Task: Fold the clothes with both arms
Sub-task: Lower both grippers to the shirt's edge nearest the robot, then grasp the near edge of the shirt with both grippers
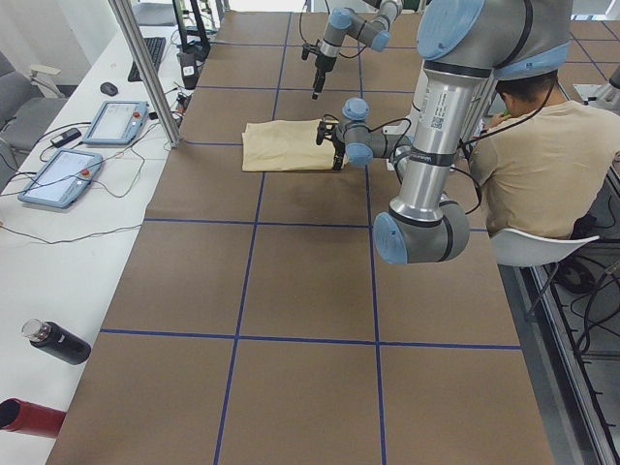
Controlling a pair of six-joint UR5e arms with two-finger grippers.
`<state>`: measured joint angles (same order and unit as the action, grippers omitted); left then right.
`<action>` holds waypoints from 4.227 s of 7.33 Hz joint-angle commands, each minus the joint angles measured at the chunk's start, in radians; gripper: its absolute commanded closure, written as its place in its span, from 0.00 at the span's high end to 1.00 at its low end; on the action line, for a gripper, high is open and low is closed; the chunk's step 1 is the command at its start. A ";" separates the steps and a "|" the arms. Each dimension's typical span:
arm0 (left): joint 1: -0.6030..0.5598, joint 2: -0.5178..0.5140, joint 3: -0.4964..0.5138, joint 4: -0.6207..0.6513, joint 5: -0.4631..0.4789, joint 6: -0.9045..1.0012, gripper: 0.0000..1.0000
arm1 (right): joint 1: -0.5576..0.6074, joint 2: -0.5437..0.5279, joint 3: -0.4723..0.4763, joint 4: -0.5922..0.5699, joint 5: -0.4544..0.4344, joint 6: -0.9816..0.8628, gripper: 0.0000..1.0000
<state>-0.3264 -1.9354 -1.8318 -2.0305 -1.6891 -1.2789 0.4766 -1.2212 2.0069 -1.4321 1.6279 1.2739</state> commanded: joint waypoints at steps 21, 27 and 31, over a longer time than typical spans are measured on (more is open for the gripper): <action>0.036 -0.008 0.006 0.001 0.000 -0.063 0.00 | -0.237 0.204 -0.276 -0.074 -0.172 0.587 0.78; 0.036 -0.004 0.003 0.001 0.002 -0.063 0.00 | -0.240 0.219 -0.278 -0.076 -0.180 0.588 0.00; 0.036 -0.007 0.003 0.001 0.002 -0.063 0.00 | -0.234 0.226 -0.273 -0.074 -0.180 0.587 0.00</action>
<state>-0.2899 -1.9412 -1.8285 -2.0298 -1.6874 -1.3422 0.2403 -0.9984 1.7326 -1.5066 1.4481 1.8608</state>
